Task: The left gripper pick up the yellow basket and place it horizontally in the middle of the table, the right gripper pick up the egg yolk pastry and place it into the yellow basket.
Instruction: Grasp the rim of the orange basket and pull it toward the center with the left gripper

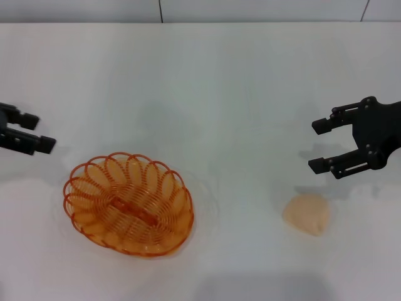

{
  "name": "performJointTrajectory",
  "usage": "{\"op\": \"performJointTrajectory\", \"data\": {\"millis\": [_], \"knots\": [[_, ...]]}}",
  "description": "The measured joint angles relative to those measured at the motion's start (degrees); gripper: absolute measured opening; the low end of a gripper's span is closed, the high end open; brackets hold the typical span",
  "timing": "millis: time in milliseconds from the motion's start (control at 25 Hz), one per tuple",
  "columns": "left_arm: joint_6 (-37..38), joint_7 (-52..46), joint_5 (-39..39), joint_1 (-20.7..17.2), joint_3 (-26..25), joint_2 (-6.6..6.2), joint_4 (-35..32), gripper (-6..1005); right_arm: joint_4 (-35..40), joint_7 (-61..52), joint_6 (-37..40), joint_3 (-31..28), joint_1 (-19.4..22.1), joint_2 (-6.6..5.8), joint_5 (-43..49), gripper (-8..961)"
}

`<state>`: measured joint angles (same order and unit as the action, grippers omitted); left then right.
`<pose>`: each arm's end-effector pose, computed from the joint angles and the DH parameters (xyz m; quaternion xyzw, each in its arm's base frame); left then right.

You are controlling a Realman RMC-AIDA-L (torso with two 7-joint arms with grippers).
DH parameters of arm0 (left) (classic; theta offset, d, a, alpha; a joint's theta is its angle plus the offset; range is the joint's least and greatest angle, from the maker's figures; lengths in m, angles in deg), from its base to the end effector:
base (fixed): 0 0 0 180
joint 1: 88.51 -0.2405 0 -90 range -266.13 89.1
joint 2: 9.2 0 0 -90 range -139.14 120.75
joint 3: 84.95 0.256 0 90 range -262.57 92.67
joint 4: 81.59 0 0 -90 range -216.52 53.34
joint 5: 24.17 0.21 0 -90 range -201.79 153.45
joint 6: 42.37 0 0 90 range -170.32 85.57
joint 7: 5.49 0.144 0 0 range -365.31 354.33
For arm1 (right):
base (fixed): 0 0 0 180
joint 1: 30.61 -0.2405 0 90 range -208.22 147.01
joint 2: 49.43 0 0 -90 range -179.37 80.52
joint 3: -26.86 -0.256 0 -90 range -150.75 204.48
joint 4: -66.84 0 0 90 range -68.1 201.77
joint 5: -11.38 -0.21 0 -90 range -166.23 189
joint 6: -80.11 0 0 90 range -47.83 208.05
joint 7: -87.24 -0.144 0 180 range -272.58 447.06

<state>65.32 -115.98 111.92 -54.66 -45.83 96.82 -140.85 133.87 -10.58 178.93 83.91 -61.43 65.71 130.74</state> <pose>-0.2691 0.3395 0.1341 -0.9398 -0.3244 0.0013 0.1072 0.1997 0.3401 0.0509 -0.9903 0.0990 0.0708 0.0672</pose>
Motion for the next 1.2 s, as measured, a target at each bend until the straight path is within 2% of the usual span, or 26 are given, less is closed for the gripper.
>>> {"op": "performJointTrajectory", "data": {"millis": [120, 240, 360, 440, 520, 640, 760, 1000, 1200], "knots": [[-0.05, -4.40, 7.85, 3.35, 0.24, -0.35, -1.01, 711, -0.08, 0.03, -0.08, -0.03, 0.00, 0.04, -0.17, 770], [-1.12, -7.06, 14.53, 5.65, 0.43, -0.02, -1.06, 703, 0.19, -0.19, -0.11, 0.18, -0.08, 0.11, -0.54, 771], [-2.95, -9.05, 20.01, 7.60, 1.25, 1.67, -0.60, 695, 0.24, -0.22, -0.12, 0.24, -0.03, 0.15, -1.42, 771], [-3.71, -9.80, 22.32, 8.53, 2.36, 3.26, -0.36, 689, 0.25, -0.22, -0.12, 0.22, 0.07, 0.16, -1.75, 771], [-4.31, -11.00, 23.16, 8.93, 4.02, 4.65, -0.29, 684, 0.29, -0.23, -0.13, 0.19, 0.07, 0.17, -1.79, 771], [-6.18, -14.76, 23.21, 9.14, 7.50, 5.86, 0.01, 676, 0.33, -0.27, -0.13, 0.25, 0.00, 0.18, -1.84, 771], [-7.21, -17.27, 22.89, 9.63, 9.61, 6.56, 0.73, 668, 0.35, -0.27, -0.18, 0.25, -0.17, 0.18, -1.91, 771], [-7.87, -19.66, 21.76, 10.92, 10.66, 7.52, 1.69, 652, 0.41, -0.09, -0.23, -0.01, -0.08, 0.18, -1.94, 770], [-7.83, -20.78, 21.32, 12.09, 13.08, 8.19, 5.04, 638, 0.42, -0.01, -0.22, -0.14, 0.06, 0.18, -1.94, 770]]}}
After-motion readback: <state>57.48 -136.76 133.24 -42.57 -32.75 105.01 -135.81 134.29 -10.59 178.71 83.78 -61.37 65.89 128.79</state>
